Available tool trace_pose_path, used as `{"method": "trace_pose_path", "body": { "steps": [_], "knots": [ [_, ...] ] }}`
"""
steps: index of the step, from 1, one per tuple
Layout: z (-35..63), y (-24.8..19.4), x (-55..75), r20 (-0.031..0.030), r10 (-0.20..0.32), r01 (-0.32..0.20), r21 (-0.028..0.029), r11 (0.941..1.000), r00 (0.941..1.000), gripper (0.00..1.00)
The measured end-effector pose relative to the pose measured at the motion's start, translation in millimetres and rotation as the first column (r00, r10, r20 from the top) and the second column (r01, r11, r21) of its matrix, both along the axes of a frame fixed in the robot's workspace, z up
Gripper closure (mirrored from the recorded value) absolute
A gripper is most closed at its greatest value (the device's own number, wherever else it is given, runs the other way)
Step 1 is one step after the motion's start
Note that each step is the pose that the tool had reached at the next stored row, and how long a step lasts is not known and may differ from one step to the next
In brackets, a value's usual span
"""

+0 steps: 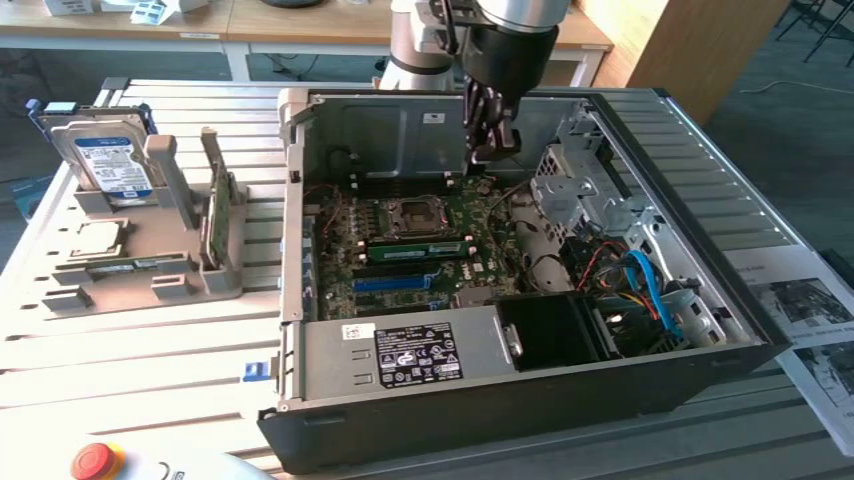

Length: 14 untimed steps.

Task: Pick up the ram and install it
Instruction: 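Press down the ram until it locks into place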

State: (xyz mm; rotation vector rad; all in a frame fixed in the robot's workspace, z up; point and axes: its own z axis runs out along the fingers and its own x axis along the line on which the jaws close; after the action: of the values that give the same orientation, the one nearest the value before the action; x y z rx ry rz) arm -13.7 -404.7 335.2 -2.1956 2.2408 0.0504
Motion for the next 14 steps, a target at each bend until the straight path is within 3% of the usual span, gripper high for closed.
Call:
{"method": "trace_pose_path", "body": {
  "steps": [14],
  "knots": [
    [-14.5,0.0,0.0,0.0001,-0.001,0.001,-0.0039,1.0,1.0,0.89]
  ]
}}
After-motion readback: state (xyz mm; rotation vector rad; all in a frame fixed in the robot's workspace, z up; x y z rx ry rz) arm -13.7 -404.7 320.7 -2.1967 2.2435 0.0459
